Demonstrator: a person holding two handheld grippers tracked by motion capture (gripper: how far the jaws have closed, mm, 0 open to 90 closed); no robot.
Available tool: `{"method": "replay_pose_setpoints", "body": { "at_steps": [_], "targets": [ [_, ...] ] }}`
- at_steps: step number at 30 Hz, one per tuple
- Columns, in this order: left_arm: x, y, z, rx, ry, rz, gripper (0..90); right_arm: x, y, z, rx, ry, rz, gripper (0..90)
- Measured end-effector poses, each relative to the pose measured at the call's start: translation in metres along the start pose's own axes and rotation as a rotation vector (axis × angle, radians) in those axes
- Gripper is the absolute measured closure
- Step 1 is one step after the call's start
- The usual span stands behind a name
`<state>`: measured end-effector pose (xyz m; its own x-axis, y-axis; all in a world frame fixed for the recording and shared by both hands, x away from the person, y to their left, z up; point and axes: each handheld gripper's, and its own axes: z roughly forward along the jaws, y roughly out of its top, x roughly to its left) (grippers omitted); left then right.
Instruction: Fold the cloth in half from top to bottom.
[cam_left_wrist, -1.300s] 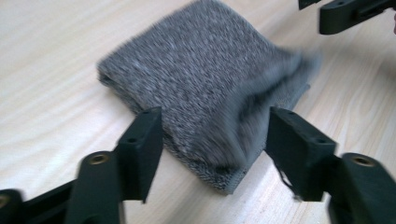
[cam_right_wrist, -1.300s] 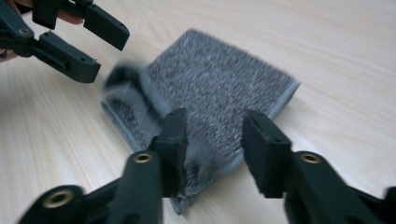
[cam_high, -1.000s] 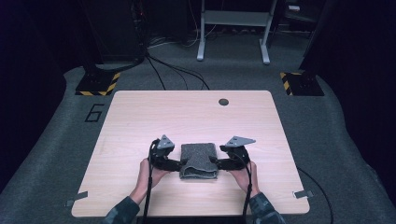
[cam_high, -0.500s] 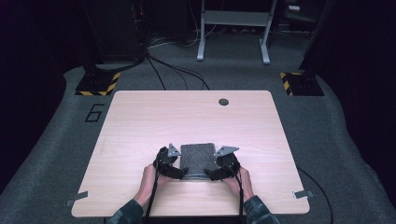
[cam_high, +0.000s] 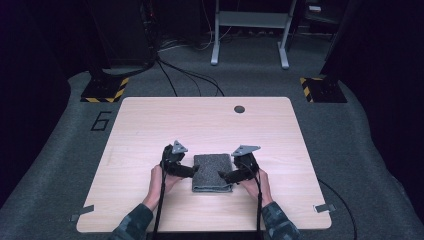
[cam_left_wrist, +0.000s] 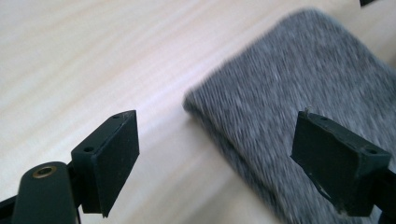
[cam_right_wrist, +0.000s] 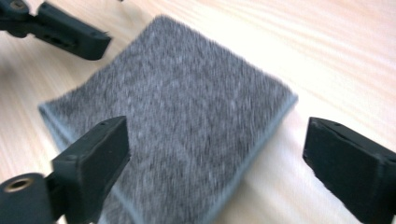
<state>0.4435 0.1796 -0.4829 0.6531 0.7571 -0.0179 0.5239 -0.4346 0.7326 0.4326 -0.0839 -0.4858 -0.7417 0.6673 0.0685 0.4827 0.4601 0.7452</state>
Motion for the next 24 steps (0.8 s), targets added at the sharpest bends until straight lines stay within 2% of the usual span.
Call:
{"method": "replay_pose_setpoints", "body": {
  "at_steps": [3,4,7,12,13,14,16,19,20,22,24],
  "targets": [
    [0.001,0.012,0.011,0.021,0.029,0.015,15.1,0.003,0.008,0.01,0.011,0.023,-0.025,3.8],
    [0.0,0.013,0.015,0.024,0.035,0.008,15.2,0.004,0.011,0.017,0.022,0.044,-0.029,3.2],
    [0.004,0.012,0.03,0.055,0.054,0.005,15.7,0.002,0.013,0.033,0.074,0.09,-0.01,1.9],
    [0.011,0.005,0.044,0.104,0.053,-0.027,15.7,-0.002,0.007,0.049,0.139,0.083,0.021,2.0],
    [0.012,0.004,0.046,0.108,0.058,-0.019,15.6,-0.003,0.006,0.049,0.129,0.081,0.015,2.8],
    [0.012,0.003,0.047,0.111,0.055,-0.018,15.6,-0.002,0.006,0.048,0.142,0.076,0.021,3.1],
    [0.014,0.002,0.048,0.111,0.049,-0.023,15.3,-0.001,0.005,0.05,0.13,0.055,-0.027,3.3],
    [0.015,0.002,0.047,0.108,0.048,-0.029,15.2,0.004,0.003,0.05,0.134,0.027,-0.054,2.0],
    [0.015,0.002,0.045,0.106,0.051,-0.03,15.3,0.004,0.003,0.049,0.125,0.029,-0.054,1.3],
    [0.015,0.002,0.037,0.082,0.036,-0.047,15.5,0.003,0.004,0.043,0.107,0.058,-0.015,0.9],
    [0.012,0.0,0.026,0.057,0.012,-0.053,15.3,-0.001,0.003,0.03,0.055,0.081,0.01,1.0]
  ]
}}
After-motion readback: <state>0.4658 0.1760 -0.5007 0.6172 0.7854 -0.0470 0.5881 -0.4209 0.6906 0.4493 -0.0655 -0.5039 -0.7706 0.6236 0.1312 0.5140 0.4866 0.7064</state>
